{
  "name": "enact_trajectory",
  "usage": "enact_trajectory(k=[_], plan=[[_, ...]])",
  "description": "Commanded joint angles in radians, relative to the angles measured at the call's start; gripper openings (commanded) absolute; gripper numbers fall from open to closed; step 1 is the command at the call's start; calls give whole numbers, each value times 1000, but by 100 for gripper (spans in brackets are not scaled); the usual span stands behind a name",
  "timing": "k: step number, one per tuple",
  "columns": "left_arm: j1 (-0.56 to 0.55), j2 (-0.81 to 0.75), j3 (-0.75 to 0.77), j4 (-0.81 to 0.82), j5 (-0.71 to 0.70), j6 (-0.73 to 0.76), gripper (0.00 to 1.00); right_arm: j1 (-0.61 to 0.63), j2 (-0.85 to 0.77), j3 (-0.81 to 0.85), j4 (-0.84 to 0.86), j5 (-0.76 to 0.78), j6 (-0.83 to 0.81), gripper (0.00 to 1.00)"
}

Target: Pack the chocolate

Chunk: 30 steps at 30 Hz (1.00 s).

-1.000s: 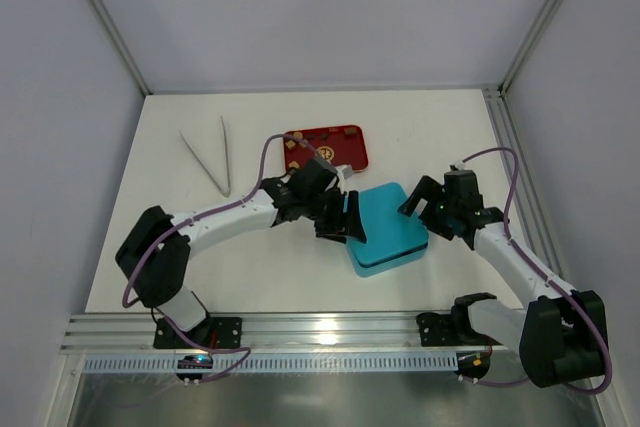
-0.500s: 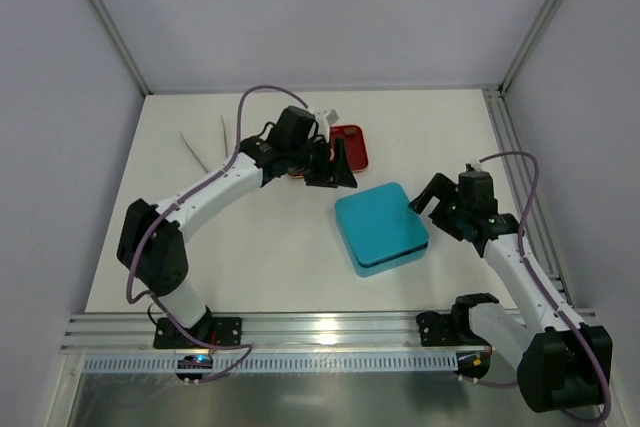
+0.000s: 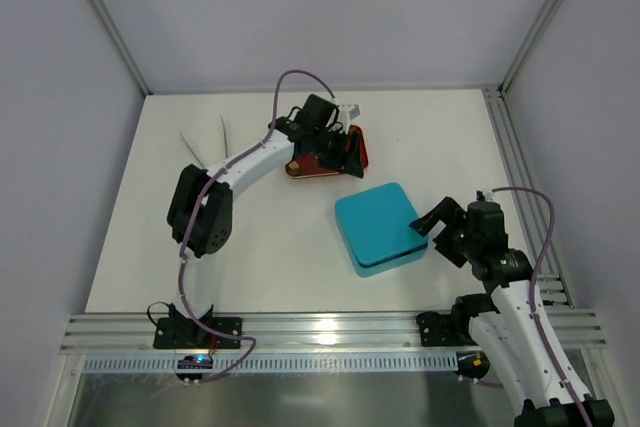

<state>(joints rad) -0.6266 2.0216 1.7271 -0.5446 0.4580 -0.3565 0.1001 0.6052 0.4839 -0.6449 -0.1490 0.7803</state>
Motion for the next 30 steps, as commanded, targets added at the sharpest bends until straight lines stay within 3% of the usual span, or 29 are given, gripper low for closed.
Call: enact_trajectory(k=[1,11,30], plan=[[1,8,46,21,67,54,61,-4,-57,-47,-25,-58,86,100],[-18,72,48,66,100,76,60,0,-139,-142,-21,-104,175,100],[-56,134,31,141,122,74,60,3,-87,-211,149,-141,293,100]])
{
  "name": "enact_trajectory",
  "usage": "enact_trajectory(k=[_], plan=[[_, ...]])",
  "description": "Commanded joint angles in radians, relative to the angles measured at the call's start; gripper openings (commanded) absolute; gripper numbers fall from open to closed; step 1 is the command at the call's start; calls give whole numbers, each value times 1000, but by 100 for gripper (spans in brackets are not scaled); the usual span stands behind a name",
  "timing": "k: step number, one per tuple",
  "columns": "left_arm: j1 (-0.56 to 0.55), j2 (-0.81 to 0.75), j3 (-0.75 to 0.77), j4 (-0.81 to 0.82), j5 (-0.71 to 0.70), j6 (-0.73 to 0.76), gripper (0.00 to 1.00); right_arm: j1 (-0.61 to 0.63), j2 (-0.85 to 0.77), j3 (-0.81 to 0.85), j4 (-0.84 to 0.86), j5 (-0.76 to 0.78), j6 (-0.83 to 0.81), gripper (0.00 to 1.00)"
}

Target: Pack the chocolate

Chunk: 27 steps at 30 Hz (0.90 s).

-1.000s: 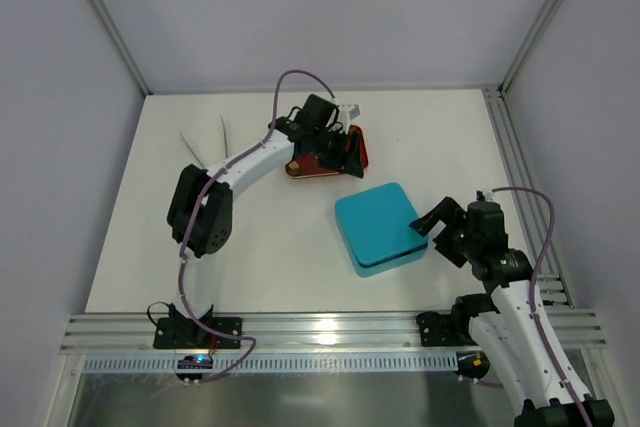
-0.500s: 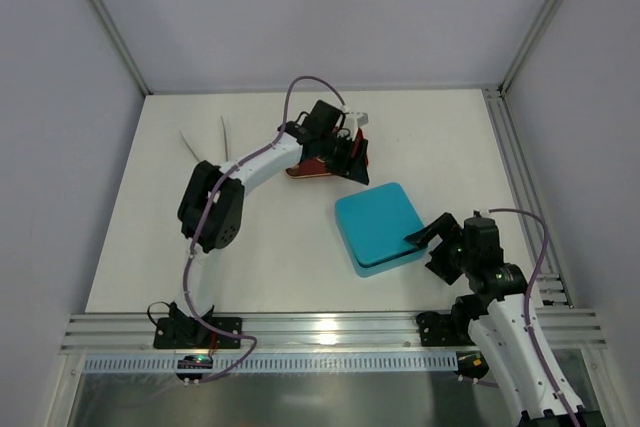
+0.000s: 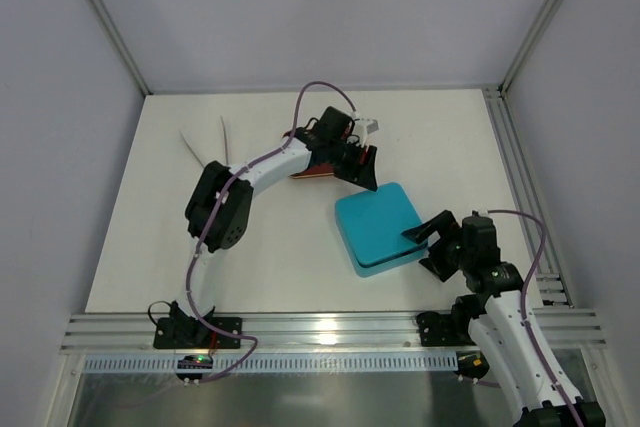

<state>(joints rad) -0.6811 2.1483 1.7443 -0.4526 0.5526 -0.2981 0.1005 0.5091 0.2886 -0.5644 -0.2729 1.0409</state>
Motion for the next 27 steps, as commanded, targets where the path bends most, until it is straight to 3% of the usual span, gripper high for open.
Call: enact_trajectory(k=[1,27], plan=[[-3,7,11,54,29,16,60,4,15,-19,75,-23,37,100],[-25,-39,-124,140,49,-1,58,4,147,17,173,26,2,100]])
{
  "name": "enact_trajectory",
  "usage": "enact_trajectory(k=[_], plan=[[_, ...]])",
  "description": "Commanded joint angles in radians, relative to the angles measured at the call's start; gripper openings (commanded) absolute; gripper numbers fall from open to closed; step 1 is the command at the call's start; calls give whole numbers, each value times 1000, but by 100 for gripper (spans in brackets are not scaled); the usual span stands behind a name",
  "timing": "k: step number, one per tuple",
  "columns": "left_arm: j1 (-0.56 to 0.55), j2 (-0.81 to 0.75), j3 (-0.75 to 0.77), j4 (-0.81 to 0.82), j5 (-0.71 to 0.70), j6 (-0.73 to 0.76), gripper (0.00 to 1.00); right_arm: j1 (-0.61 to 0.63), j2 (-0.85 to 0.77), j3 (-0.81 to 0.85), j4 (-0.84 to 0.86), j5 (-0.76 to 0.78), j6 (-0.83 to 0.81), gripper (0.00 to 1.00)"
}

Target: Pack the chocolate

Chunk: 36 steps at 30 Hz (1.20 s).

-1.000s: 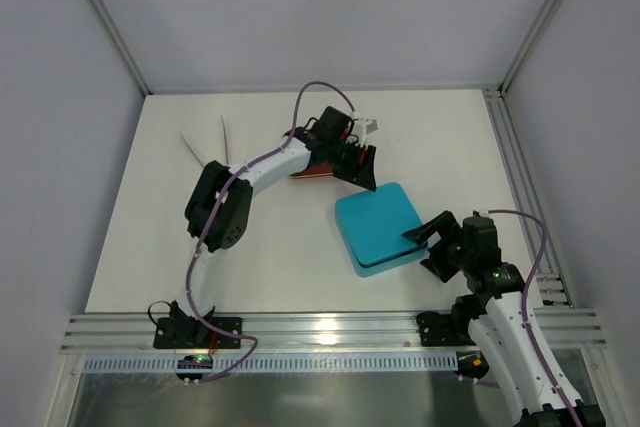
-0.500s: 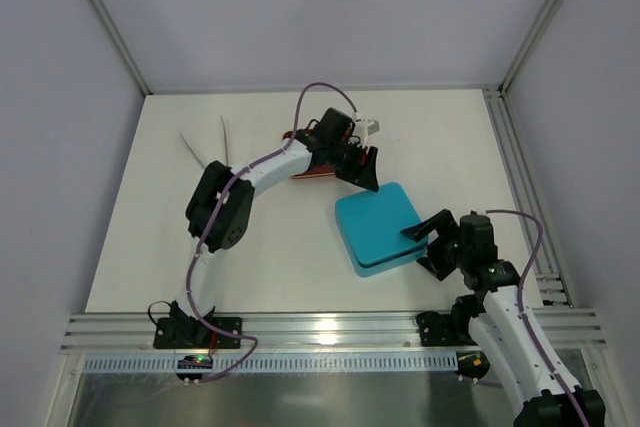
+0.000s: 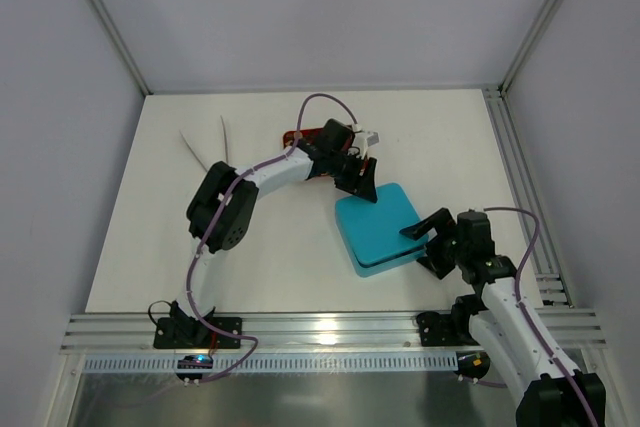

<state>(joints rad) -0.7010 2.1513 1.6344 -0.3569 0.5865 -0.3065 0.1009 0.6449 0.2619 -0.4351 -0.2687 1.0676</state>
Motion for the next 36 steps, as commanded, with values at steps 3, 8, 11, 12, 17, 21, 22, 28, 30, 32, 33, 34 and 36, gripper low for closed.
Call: enact_trajectory(k=[3,8,11,12,17,21,22,28,30,32,33,34,36], plan=[[-8,-51,-27,49,16,4,58,2,28,59,44,34,-38,100],[-12,-71,-54,56,12,4,57,3,47,77,48,49,-49,98],[-17,-87,-68,59,12,4,57,3,62,83,56,57,-57,98],[-18,-94,-74,59,10,6,57,3,67,85,59,59,-58,98],[-28,-119,-94,59,-1,9,57,2,120,114,87,62,-83,98],[-29,-134,-116,59,-10,13,57,3,165,137,108,56,-98,98],[-29,-137,-119,58,-11,12,57,3,171,146,111,56,-101,98],[-37,-163,-146,68,-24,1,57,2,202,178,122,71,-132,98],[-40,-172,-153,68,-27,-2,57,2,223,188,130,72,-142,98],[-41,-177,-153,68,-31,0,57,3,239,195,133,71,-150,98],[-43,-182,-156,68,-30,-2,57,2,251,198,140,66,-155,98],[-45,-183,-156,68,-28,-3,57,3,256,201,142,66,-155,98],[-45,-186,-154,68,-24,0,57,2,260,204,144,68,-159,97]])
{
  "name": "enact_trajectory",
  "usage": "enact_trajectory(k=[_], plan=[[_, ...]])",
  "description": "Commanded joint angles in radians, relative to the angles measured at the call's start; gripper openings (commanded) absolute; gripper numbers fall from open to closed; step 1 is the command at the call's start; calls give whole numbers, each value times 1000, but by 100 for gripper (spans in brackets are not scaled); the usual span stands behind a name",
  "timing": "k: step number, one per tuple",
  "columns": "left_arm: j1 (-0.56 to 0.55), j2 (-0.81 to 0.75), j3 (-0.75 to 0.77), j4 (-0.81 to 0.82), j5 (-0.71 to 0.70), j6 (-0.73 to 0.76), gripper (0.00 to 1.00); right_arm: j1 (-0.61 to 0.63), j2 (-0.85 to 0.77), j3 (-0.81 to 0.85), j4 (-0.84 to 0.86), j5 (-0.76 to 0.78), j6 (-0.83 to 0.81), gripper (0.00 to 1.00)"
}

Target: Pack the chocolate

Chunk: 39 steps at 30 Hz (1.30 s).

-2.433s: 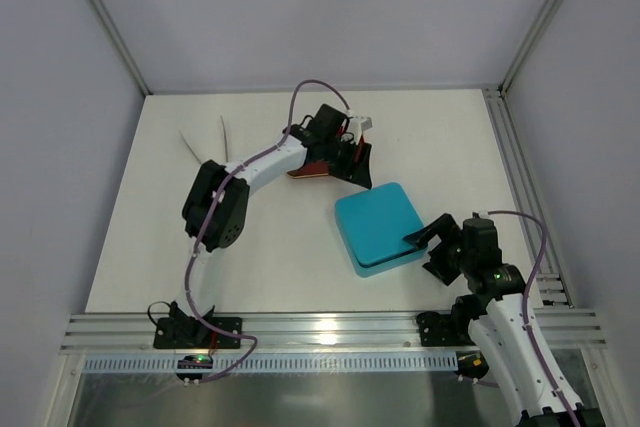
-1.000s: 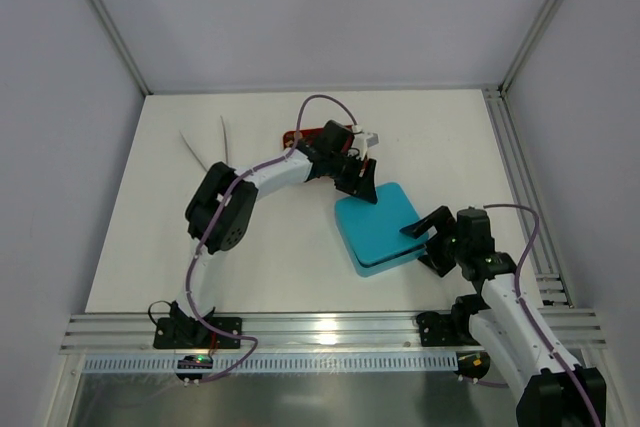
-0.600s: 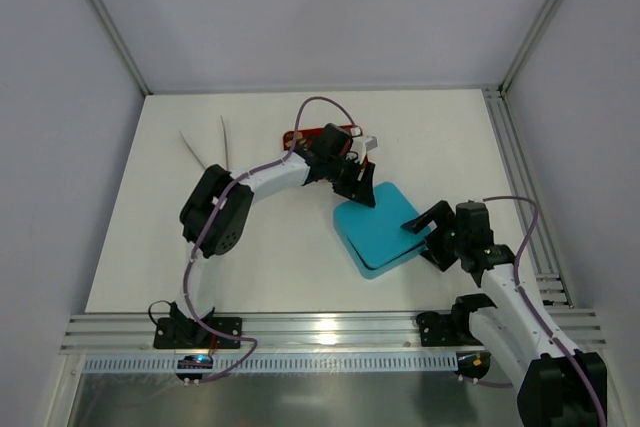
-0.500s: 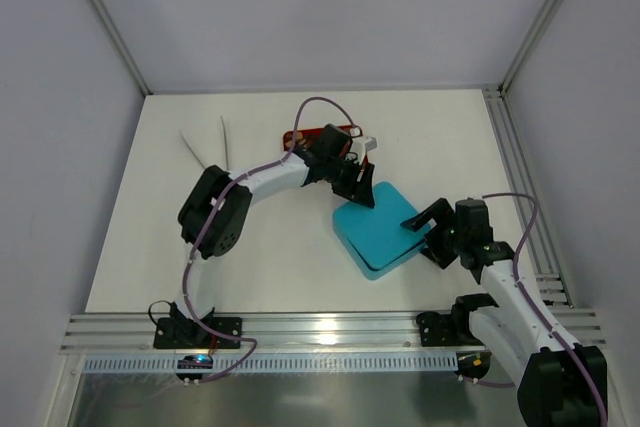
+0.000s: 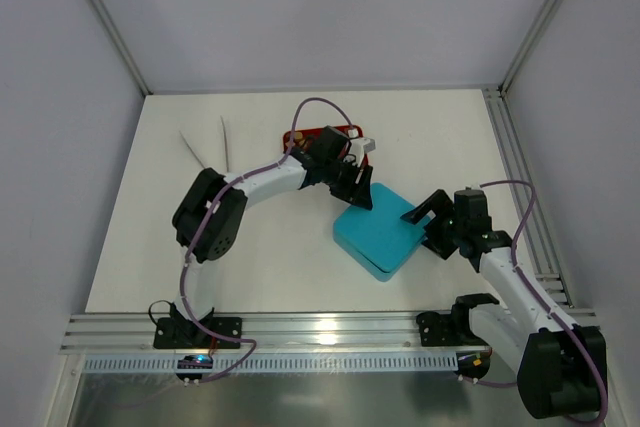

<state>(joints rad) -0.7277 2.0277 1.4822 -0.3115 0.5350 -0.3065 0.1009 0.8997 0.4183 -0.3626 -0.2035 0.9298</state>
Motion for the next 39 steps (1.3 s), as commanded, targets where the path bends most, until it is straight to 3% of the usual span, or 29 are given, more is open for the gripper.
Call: enact_trajectory(k=[1,32,39], plan=[[-19,-63,-2,23,33,0,57,3,5,50,73,4,-23,98],[-19,-38,72,-227,80,176,55,19,-13,43,63,38,-60,94],[-21,-14,108,-287,72,213,58,20,-25,31,54,42,-69,93]])
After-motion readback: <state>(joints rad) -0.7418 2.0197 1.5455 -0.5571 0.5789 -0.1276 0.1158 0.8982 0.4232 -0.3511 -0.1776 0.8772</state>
